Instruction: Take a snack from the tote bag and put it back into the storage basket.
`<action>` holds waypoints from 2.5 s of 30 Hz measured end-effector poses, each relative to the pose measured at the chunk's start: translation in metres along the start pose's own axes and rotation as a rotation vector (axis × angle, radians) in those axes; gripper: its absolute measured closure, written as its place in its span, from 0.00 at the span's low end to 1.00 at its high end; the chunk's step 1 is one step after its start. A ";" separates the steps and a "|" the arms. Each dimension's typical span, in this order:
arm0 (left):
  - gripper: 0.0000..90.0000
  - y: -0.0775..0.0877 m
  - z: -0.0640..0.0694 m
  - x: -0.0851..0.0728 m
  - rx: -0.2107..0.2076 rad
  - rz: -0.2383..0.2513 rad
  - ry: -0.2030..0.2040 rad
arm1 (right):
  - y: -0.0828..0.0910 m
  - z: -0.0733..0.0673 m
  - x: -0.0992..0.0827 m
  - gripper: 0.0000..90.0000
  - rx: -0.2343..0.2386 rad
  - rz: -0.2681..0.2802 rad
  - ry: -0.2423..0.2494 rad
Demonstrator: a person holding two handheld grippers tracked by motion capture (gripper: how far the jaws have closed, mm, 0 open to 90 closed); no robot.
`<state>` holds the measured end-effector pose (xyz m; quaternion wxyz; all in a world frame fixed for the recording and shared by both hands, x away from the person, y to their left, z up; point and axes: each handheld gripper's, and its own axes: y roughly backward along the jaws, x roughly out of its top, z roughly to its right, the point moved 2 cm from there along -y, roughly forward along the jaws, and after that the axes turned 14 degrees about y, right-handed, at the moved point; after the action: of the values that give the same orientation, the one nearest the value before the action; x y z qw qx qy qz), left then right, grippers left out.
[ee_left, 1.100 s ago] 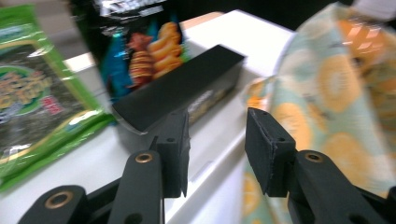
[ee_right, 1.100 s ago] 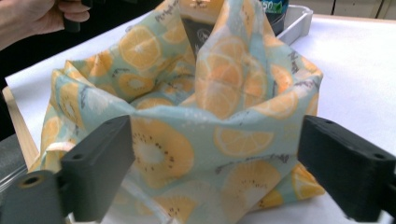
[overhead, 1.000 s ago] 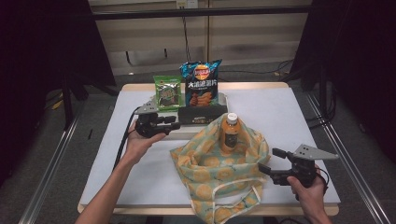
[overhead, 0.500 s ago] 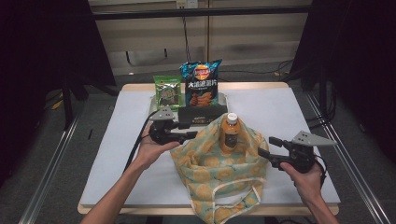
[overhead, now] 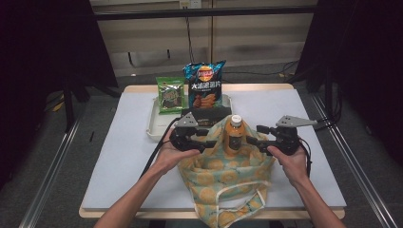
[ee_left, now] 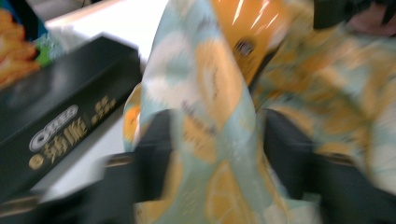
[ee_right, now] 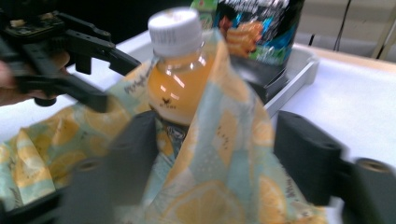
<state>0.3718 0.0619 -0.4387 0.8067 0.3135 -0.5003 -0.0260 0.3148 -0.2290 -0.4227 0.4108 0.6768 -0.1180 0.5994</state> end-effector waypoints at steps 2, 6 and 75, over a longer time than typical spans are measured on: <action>0.94 -0.003 -0.001 -0.003 -0.018 -0.002 -0.007 | -0.001 0.003 -0.005 0.88 -0.028 -0.021 -0.017; 1.00 -0.006 0.000 -0.006 -0.060 -0.022 0.019 | 0.003 0.013 -0.012 1.00 -0.074 -0.031 -0.044; 0.23 -0.074 0.037 0.028 -0.033 0.123 0.051 | 0.000 0.016 -0.047 0.60 -0.058 -0.093 -0.067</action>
<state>0.3756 -0.0254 -0.4444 0.8242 0.2693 -0.4976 0.0233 0.3142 -0.2559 -0.4641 0.4535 0.6892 -0.1174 0.5528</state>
